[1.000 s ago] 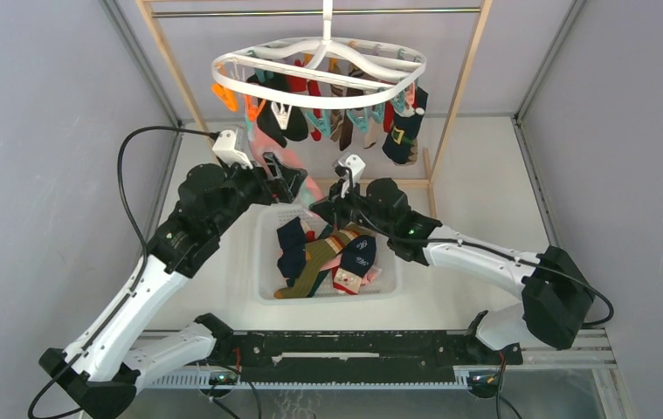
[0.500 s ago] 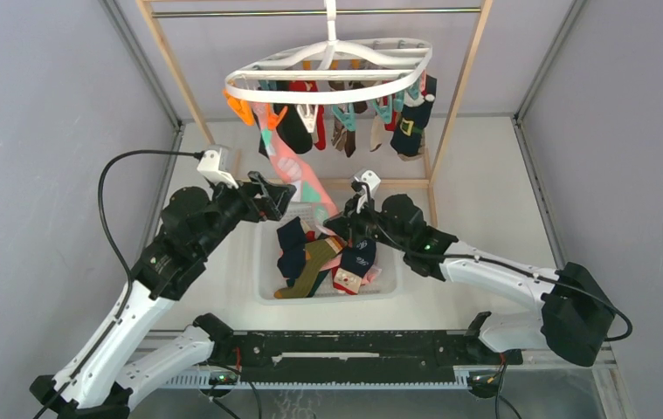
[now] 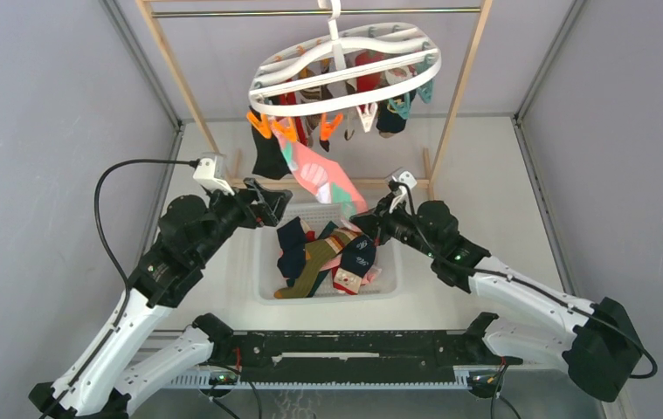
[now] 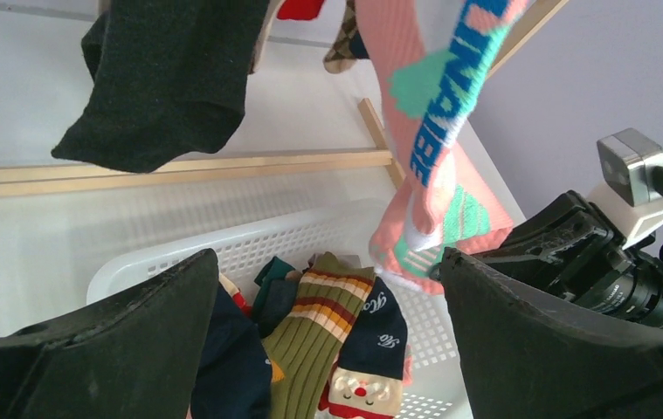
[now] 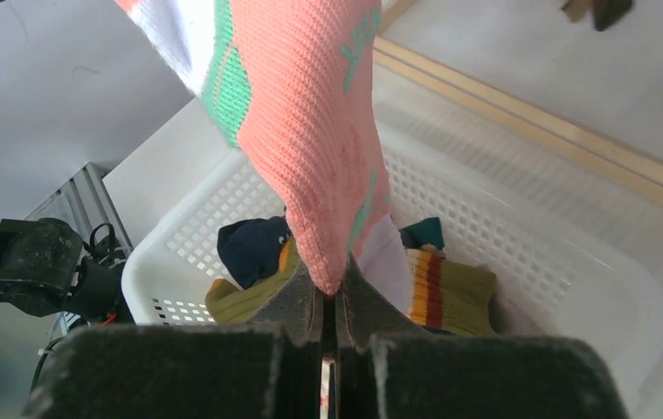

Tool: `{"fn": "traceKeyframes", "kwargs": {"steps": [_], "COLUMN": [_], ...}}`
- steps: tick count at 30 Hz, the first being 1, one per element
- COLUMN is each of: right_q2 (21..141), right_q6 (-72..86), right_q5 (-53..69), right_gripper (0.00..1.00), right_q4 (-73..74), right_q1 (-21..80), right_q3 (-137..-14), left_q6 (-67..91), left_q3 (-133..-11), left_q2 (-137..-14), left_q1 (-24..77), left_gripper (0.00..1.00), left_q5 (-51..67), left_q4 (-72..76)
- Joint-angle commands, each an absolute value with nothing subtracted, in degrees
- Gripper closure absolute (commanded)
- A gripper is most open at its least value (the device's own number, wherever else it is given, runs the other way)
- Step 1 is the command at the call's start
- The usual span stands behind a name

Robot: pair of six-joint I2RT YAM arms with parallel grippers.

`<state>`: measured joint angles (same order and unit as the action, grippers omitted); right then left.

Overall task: Remove the socks clipped to the hanger
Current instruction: Remove the sock from the hanger.

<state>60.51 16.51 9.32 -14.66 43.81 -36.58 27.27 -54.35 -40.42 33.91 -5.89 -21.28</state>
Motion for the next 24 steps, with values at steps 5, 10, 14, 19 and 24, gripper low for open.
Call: {"fn": "traceKeyframes", "kwargs": {"steps": [5,10,14,19,24], "right_q2": [54.51,52.03,50.17,48.21,46.67], "right_q6": [17.52,17.57,17.5,17.36,17.21], "right_q5": [12.08,13.6,14.93,16.74,18.21], "right_gripper": [1.0,1.0,1.0,1.0,1.0], "right_q4": [-13.34,-12.29,-11.51,-10.59,-9.99], "right_q1": [38.08,34.66,31.71,27.79,24.87], "right_q3": [-33.89,-32.34,-31.29,-29.97,-28.74], "left_q6": [28.39,28.56,28.64,28.66,28.61], "left_q3": [-53.11,-53.03,-53.05,-53.07,-53.04], "left_q2": [-39.08,-39.02,-39.02,-38.96,-39.02], "left_q1": [34.1,34.1,34.18,34.25,34.36], "left_gripper": [0.0,0.0,0.0,0.0,0.0], "left_q5": [-6.31,-6.15,-5.94,-5.96,-6.09], "left_q4": [-20.3,-20.44,-20.45,-20.48,-20.57]}}
